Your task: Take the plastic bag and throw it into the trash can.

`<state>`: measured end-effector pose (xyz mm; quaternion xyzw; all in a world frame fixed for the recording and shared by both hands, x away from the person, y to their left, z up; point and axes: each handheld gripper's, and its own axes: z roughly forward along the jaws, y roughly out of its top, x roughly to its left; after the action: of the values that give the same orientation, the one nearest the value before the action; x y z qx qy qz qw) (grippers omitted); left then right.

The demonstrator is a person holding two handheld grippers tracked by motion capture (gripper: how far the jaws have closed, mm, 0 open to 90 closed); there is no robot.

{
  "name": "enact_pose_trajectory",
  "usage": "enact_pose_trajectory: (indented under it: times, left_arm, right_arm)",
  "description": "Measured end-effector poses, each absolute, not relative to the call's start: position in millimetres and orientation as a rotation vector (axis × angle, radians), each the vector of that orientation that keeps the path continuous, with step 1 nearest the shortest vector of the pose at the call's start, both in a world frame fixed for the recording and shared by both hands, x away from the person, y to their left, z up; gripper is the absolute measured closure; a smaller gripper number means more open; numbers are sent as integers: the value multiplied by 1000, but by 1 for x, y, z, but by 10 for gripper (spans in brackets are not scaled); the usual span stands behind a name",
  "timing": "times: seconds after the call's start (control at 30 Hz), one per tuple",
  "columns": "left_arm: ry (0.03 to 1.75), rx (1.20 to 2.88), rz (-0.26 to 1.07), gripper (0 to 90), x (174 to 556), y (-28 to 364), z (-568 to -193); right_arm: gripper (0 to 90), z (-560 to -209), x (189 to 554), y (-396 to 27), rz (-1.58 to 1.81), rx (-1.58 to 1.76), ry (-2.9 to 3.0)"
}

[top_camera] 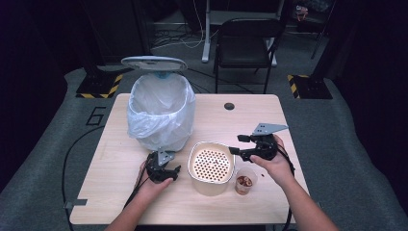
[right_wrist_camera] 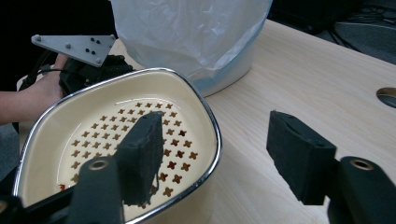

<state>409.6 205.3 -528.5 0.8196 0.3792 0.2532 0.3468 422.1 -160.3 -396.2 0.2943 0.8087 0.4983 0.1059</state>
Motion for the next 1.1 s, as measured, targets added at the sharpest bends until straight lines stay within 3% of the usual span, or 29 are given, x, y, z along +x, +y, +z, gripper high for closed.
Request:
enact_pose_trajectory:
  times: [0.13, 0.2, 0.33, 0.53, 0.6, 0.73, 1.1]
  left_arm:
    - [983, 2127, 657, 166, 410, 205, -528]
    - [983, 2127, 657, 166, 410, 205, -528]
    - [984, 2127, 657, 166, 410, 205, -529]
    - [984, 2127, 657, 166, 410, 205, -528]
    - [984, 2127, 657, 166, 410, 205, -528]
    - [984, 2127, 657, 166, 410, 205, -529]
    - [984, 2127, 657, 166, 410, 205, -528]
  right_arm:
    - [254, -395, 416, -168, 1464, 887, 2333]
    - [166, -397, 412, -171, 1442, 892, 2321]
    - [121, -401, 401, -175, 1422, 874, 2321]
    - [122, -409, 391, -180, 1440, 905, 2303]
    - [209, -414, 388, -186, 1453, 919, 2288]
    - [275, -419, 384, -191, 1465, 905, 2290]
    - [264, -440, 365, -204, 1439, 891, 2294]
